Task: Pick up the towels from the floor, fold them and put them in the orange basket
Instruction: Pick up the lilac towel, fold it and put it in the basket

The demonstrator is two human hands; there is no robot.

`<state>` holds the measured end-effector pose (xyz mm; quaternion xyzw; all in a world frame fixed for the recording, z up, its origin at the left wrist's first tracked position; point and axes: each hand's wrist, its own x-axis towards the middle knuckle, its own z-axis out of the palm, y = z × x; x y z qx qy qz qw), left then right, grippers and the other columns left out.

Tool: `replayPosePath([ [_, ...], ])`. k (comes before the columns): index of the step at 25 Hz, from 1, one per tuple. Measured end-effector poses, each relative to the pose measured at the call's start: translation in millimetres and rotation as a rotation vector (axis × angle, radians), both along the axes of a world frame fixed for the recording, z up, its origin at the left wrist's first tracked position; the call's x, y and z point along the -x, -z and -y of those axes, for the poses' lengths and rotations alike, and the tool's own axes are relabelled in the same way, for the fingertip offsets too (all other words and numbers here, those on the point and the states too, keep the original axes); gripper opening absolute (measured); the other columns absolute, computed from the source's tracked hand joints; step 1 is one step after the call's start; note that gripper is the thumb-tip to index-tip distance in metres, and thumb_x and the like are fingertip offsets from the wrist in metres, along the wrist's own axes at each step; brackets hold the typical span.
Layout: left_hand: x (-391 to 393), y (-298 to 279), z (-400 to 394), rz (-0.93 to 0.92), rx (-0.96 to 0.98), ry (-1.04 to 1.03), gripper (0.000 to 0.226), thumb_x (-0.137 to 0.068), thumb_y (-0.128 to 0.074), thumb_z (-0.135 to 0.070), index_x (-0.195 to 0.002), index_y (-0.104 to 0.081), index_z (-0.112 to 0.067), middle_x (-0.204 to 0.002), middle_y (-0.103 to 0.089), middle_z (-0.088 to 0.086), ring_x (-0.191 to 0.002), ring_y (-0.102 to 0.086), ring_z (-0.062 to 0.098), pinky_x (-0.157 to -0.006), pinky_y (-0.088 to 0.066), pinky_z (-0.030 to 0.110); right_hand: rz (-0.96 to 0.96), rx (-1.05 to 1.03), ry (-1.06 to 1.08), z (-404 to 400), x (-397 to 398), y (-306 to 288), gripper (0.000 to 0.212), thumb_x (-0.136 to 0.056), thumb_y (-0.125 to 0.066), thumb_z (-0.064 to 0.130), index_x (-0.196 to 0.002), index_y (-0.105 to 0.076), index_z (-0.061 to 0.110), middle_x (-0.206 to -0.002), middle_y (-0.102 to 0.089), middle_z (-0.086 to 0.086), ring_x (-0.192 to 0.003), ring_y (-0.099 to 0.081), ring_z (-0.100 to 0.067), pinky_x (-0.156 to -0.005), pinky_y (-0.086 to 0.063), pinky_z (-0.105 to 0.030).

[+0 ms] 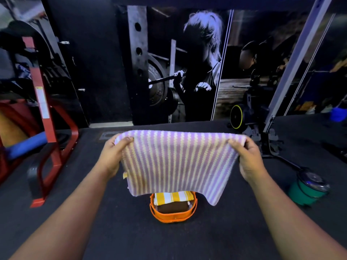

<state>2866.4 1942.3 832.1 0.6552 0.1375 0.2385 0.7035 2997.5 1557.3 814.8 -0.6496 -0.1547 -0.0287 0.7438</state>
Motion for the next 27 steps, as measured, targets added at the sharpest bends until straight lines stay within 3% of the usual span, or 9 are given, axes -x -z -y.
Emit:
replayPosePath([
  [4,-12,-21,4,-0.025,0.121,-0.081,0.013,-0.095,-0.069,-0.025,-0.099,-0.07,-0.012,-0.096,-0.077,0.013,-0.078,-0.074,0.019,-0.071,-0.058,0.034,-0.177,0.437,-0.268,-12,20,28,0.056,-0.076,-0.084,-0.001,-0.125,-0.061,0.006,-0.11,-0.075,-0.001,-0.101,-0.072,-0.009,-0.094,-0.058,-0.032],
  [7,-9,-35,-9,-0.028,0.273,-0.049,0.028,-0.095,-0.07,-0.033,-0.109,-0.072,-0.009,-0.112,-0.075,0.017,-0.091,-0.076,0.022,-0.071,-0.06,0.035,-0.264,0.186,-0.223,-23,23,30,0.033,-0.09,-0.071,0.005,-0.123,-0.065,0.001,-0.115,-0.074,-0.016,-0.105,-0.071,-0.028,-0.099,-0.056,-0.047],
  [10,13,-42,-25,-0.003,0.52,0.155,0.053,-0.092,-0.057,-0.06,-0.104,-0.078,-0.013,-0.11,-0.076,0.012,-0.101,-0.074,0.024,-0.08,-0.06,0.042,-0.359,-0.018,-0.21,-43,26,17,0.026,-0.095,-0.066,0.013,-0.12,-0.066,0.004,-0.111,-0.075,-0.018,-0.092,-0.074,-0.029,-0.083,-0.062,-0.042],
  [12,30,-15,-27,-0.03,0.319,0.315,0.056,-0.074,-0.071,-0.067,-0.103,-0.08,-0.02,-0.11,-0.077,0.009,-0.099,-0.074,0.022,-0.08,-0.061,0.038,-0.399,-0.049,-0.168,-52,26,12,0.019,-0.095,-0.068,0.017,-0.112,-0.069,0.009,-0.102,-0.077,-0.014,-0.084,-0.075,-0.027,-0.075,-0.063,-0.04],
  [14,43,30,-19,-0.29,0.041,0.431,0.075,-0.05,-0.098,-0.05,-0.112,-0.076,-0.012,-0.117,-0.074,0.016,-0.1,-0.074,0.025,-0.088,-0.06,0.041,-0.411,0.007,-0.109,-52,22,12,0.014,-0.097,-0.068,0.02,-0.107,-0.072,0.012,-0.093,-0.078,-0.011,-0.078,-0.074,-0.026,-0.067,-0.062,-0.037],
  [19,26,64,-35,-0.36,0.19,0.088,0.045,-0.086,-0.081,-0.025,-0.12,-0.064,-0.002,-0.113,-0.073,0.021,-0.094,-0.075,0.033,-0.083,-0.06,0.049,-0.382,0.423,0.085,-54,11,48,0.033,-0.098,-0.067,0.029,-0.113,-0.058,0.001,-0.075,-0.067,-0.01,-0.055,-0.06,-0.022,-0.048,-0.045,-0.029],
  [23,30,68,-48,-0.354,0.016,-0.102,0.081,-0.087,-0.08,-0.035,-0.153,-0.033,-0.027,-0.14,-0.039,-0.008,-0.124,-0.054,0.018,-0.11,-0.046,0.048,-0.367,0.314,0.069,-75,17,60,0.05,-0.097,-0.069,0.028,-0.14,-0.045,0.027,-0.12,-0.063,-0.005,-0.101,-0.069,-0.025,-0.089,-0.056,-0.047],
  [25,36,72,-61,-0.266,0.056,-0.017,0.068,-0.091,-0.077,-0.025,-0.147,-0.043,-0.041,-0.142,-0.046,-0.008,-0.123,-0.06,0.019,-0.108,-0.048,0.047,-0.344,0.245,-0.139,-81,28,60,0.068,-0.09,-0.077,0.019,-0.146,-0.043,0.036,-0.126,-0.063,0.004,-0.114,-0.066,-0.02,-0.101,-0.053,-0.047],
  [27,43,75,-72,-0.238,0.057,0.201,0.075,-0.08,-0.087,-0.014,-0.139,-0.053,-0.046,-0.139,-0.055,-0.002,-0.118,-0.066,0.021,-0.102,-0.053,0.047,-0.148,0.535,-0.249,-80,35,62,0.085,-0.073,-0.092,0.023,-0.145,-0.047,0.035,-0.137,-0.055,0.004,-0.125,-0.057,-0.015,-0.106,-0.045,-0.036],
])
